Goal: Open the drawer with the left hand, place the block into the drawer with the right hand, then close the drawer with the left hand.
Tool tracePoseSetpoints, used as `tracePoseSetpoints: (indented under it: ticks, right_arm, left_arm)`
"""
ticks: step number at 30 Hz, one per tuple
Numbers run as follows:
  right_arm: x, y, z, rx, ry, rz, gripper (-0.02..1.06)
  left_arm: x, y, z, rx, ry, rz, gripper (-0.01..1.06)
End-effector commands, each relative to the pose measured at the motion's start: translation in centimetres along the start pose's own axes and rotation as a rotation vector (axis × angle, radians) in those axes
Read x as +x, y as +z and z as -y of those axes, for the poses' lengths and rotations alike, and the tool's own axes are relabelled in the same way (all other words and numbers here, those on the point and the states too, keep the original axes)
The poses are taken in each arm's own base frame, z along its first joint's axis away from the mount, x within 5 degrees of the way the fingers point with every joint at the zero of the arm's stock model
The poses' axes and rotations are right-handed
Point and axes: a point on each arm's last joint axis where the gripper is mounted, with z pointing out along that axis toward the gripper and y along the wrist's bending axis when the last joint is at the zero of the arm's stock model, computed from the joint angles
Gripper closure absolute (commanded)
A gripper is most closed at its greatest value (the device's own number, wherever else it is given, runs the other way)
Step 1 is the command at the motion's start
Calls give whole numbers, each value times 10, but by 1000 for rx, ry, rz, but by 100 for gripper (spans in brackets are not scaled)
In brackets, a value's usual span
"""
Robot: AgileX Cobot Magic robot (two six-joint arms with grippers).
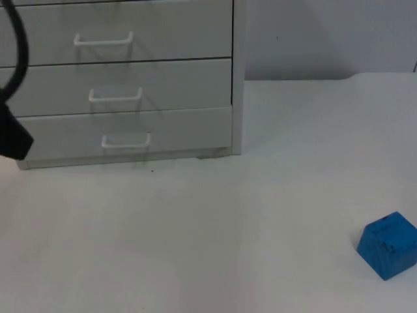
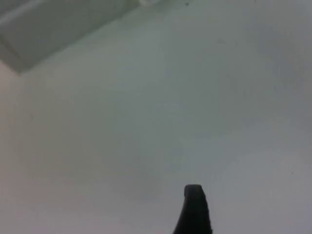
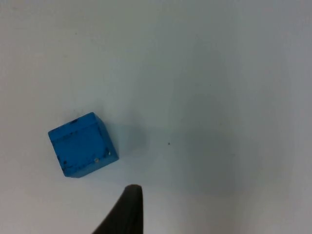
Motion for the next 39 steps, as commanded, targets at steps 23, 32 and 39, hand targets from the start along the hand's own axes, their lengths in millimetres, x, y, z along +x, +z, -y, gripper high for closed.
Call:
tracePoseSetpoints:
  ticks: [23, 32, 39]
  right_arm:
    - [-3, -2, 0, -2, -2, 28, -1]
    - [-4, -2, 0, -2, -2, 36, -1]
    - [-4, -2, 0, -2, -2, 36, -1]
  left_arm:
    - [-30, 153, 64, -406, 1117, -153, 68]
    - [-27, 195, 53, -421, 1173, -103, 69]
    - [-30, 216, 28, -434, 1091, -136, 69]
